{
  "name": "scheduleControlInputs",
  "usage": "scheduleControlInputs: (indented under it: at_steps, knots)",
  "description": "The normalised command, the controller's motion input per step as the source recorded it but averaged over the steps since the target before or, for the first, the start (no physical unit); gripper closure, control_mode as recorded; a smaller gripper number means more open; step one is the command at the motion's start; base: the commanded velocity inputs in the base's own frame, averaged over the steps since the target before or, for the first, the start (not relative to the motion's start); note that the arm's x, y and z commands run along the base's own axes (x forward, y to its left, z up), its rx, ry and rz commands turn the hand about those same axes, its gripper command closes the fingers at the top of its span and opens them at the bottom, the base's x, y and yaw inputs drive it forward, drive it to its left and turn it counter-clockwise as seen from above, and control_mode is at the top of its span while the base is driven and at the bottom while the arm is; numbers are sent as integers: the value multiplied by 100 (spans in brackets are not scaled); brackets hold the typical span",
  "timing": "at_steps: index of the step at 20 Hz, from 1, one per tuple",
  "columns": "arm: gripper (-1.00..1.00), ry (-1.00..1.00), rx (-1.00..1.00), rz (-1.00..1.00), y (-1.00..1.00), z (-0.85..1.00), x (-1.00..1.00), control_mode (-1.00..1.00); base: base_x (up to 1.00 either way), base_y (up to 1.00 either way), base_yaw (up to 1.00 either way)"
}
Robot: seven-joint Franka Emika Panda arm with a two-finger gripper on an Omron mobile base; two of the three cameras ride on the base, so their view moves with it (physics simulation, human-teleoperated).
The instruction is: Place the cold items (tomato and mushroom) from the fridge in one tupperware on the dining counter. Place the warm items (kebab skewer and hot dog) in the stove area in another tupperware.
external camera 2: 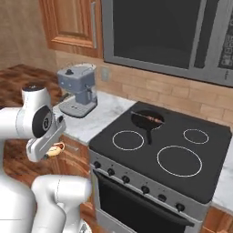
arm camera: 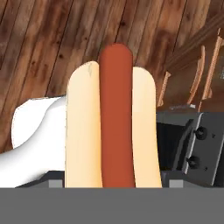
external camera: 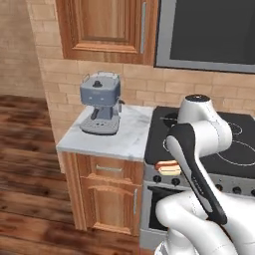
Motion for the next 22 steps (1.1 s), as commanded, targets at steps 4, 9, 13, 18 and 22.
scheduleControlInputs:
  at_steps: [4, 9, 13, 18, 22]
  knots:
    - [100, 0, 0, 0, 0, 0, 0, 100, -15, 100, 71]
    - [100, 0, 0, 0, 0, 0, 0, 100, -16, 100, 75]
    - [100, 0, 0, 0, 0, 0, 0, 100, -11, 100, 76]
    - [100, 0, 0, 0, 0, 0, 0, 100, -1, 100, 74]
    - [100, 0, 0, 0, 0, 0, 0, 100, 0, 100, 73]
